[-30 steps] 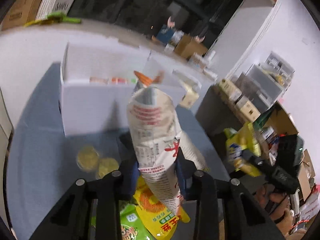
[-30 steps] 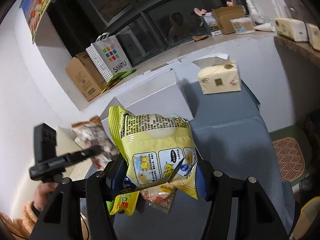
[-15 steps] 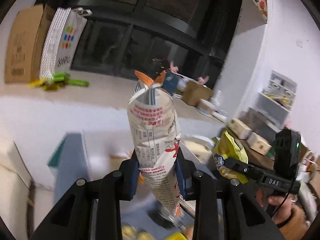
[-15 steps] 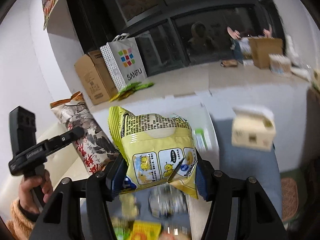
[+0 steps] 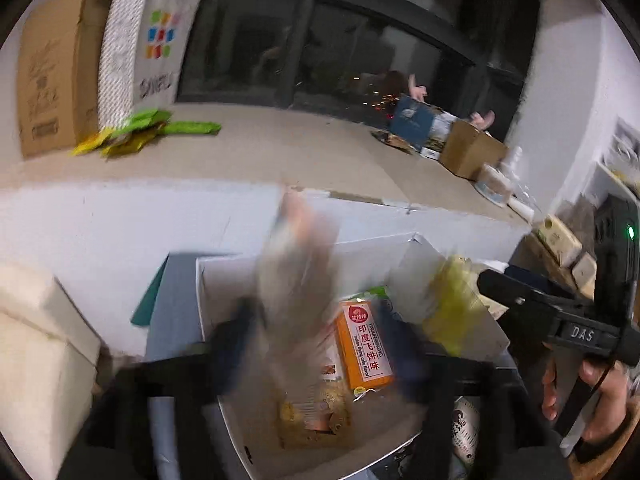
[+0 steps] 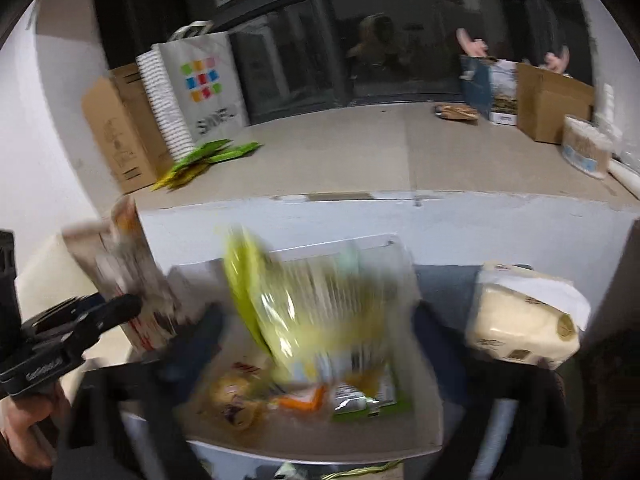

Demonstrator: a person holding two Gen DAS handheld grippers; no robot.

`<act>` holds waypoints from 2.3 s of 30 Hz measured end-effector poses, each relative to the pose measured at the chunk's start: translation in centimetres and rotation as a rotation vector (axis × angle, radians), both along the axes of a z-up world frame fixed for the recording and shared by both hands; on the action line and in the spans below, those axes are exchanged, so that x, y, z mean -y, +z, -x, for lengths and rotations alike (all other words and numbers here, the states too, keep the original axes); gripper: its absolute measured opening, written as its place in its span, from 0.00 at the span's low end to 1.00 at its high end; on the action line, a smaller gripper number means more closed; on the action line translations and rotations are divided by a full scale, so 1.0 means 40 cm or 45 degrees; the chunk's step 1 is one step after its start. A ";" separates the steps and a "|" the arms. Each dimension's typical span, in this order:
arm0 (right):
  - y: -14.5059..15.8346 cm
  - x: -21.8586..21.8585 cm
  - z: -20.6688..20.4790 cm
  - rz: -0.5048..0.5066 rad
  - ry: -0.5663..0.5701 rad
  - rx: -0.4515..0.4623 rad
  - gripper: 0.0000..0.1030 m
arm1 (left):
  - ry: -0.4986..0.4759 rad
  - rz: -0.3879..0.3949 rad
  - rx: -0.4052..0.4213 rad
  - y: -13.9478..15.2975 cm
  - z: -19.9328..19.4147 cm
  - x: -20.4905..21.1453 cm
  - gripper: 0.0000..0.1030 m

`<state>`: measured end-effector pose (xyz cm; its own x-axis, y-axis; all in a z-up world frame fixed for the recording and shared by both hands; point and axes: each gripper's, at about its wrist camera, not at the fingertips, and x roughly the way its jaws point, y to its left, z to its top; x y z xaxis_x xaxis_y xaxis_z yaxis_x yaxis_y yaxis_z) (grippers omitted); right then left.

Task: Organize snacks
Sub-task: 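Carry both bags over the white box and open both grippers, then withdraw both grippers from the box back to the snack pile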

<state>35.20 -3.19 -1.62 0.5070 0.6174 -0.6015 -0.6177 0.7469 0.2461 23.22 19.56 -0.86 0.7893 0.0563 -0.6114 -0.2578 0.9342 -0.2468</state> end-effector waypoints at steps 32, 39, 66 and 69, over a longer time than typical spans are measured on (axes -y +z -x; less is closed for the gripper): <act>0.040 0.409 0.431 -0.216 0.084 0.251 1.00 | -0.202 -0.197 0.189 0.094 0.416 0.264 1.00; -0.049 0.477 0.500 -0.199 0.019 0.201 1.00 | -0.247 -0.161 0.179 0.021 0.499 0.327 1.00; -0.263 0.400 0.455 0.215 0.065 0.035 1.00 | -0.220 -0.100 0.048 -0.115 0.603 0.360 1.00; -0.283 0.349 0.397 0.255 0.104 0.000 1.00 | -0.221 -0.083 0.033 -0.132 0.607 0.355 1.00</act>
<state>19.32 -17.14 -12.93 0.4601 0.5244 -0.7164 -0.6784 0.7282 0.0974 -1.06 5.34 -6.12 0.8062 -0.0434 -0.5900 -0.0854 0.9783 -0.1887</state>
